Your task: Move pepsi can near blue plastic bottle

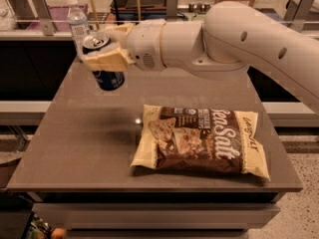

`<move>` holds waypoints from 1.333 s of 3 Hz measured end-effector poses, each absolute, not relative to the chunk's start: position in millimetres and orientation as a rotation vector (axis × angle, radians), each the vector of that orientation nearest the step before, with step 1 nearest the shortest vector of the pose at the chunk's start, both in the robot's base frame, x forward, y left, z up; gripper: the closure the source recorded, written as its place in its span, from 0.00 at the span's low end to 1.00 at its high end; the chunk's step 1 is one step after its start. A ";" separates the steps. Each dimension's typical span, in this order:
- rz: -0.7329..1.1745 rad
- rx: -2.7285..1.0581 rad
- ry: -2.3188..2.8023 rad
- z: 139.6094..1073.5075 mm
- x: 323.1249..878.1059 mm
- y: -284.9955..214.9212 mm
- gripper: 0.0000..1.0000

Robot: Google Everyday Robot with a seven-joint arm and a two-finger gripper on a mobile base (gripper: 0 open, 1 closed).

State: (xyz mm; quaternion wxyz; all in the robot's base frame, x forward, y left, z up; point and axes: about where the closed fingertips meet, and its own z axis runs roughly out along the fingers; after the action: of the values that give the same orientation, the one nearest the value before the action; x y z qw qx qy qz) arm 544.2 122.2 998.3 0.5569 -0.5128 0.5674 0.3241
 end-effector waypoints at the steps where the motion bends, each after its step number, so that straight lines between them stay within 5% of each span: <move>1: 0.706 -1.147 1.333 1004.5 577.7 119.3 1.00; 4: 0.615 -1.053 1.351 1002.4 640.4 108.2 1.00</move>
Offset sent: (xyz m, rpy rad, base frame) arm 0.1160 -0.0191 0.0056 0.0642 -0.0833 -0.2259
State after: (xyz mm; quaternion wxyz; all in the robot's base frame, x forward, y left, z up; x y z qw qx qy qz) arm 640.4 108.2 1002.4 0.6137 -0.4569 0.5861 0.2667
